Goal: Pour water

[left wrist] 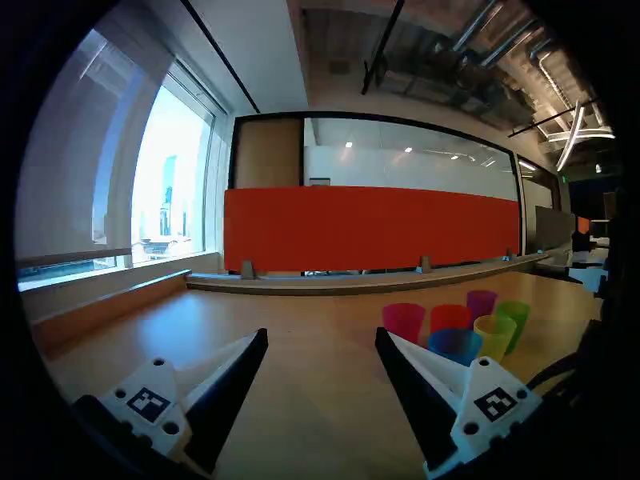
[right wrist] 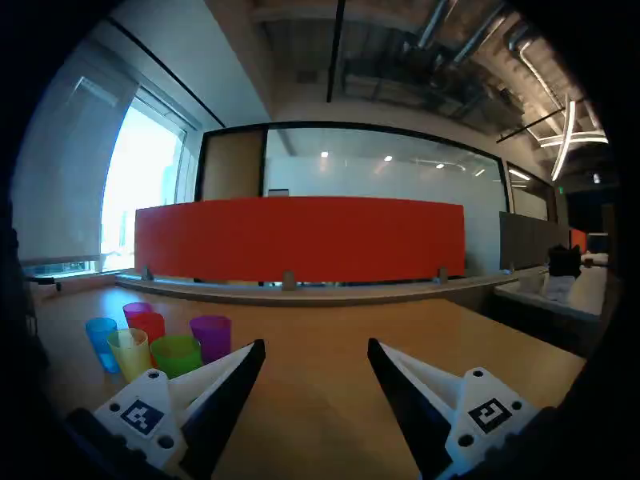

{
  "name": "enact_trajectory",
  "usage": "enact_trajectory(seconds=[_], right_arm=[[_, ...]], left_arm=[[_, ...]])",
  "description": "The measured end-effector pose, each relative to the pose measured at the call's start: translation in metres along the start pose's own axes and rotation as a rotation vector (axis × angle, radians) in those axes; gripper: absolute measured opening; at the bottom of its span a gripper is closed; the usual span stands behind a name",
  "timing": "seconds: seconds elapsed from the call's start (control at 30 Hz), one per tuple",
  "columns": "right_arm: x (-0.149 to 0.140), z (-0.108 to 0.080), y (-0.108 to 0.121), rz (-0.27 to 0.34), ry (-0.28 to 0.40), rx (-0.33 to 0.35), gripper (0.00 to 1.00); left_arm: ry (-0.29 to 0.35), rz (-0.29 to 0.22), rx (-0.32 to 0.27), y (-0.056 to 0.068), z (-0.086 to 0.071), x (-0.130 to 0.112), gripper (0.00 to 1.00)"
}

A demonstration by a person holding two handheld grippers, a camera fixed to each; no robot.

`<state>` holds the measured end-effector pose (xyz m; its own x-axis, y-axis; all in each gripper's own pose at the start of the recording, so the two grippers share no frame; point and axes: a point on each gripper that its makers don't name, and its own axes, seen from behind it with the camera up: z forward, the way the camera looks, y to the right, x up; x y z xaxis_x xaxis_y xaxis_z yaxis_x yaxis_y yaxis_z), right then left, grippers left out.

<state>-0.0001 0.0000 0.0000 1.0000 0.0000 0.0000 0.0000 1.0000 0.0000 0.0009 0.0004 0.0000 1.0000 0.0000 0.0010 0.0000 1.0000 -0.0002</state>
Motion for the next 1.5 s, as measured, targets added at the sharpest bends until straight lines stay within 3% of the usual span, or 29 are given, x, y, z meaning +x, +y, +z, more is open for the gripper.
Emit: enact_trajectory(seconds=[0.4, 0.57, 0.8, 1.17, 1.5], right_arm=[[-0.002, 0.001, -0.002, -0.002, 0.002, 0.006, 0.99], [0.002, 0.003, -0.003, 0.002, -0.001, 0.020, 0.99], [0.039, 0.009, -0.007, -0.001, 0.014, 0.038, 0.99], [0.103, 0.021, -0.016, -0.050, 0.008, 0.068, 0.99], [0.148, 0.030, -0.030, -0.036, -0.011, 0.124, 1.00]], left_arm=[[-0.001, -0.001, -0.008, 0.002, 0.002, -0.001, 1.00], [0.011, -0.013, -0.016, 0.003, 0.002, 0.013, 1.00], [0.009, -0.031, -0.043, 0.007, 0.001, 0.040, 1.00], [-0.021, -0.041, -0.100, 0.015, 0.015, 0.091, 1.00], [-0.029, -0.036, -0.159, 0.024, 0.023, 0.143, 1.00]])
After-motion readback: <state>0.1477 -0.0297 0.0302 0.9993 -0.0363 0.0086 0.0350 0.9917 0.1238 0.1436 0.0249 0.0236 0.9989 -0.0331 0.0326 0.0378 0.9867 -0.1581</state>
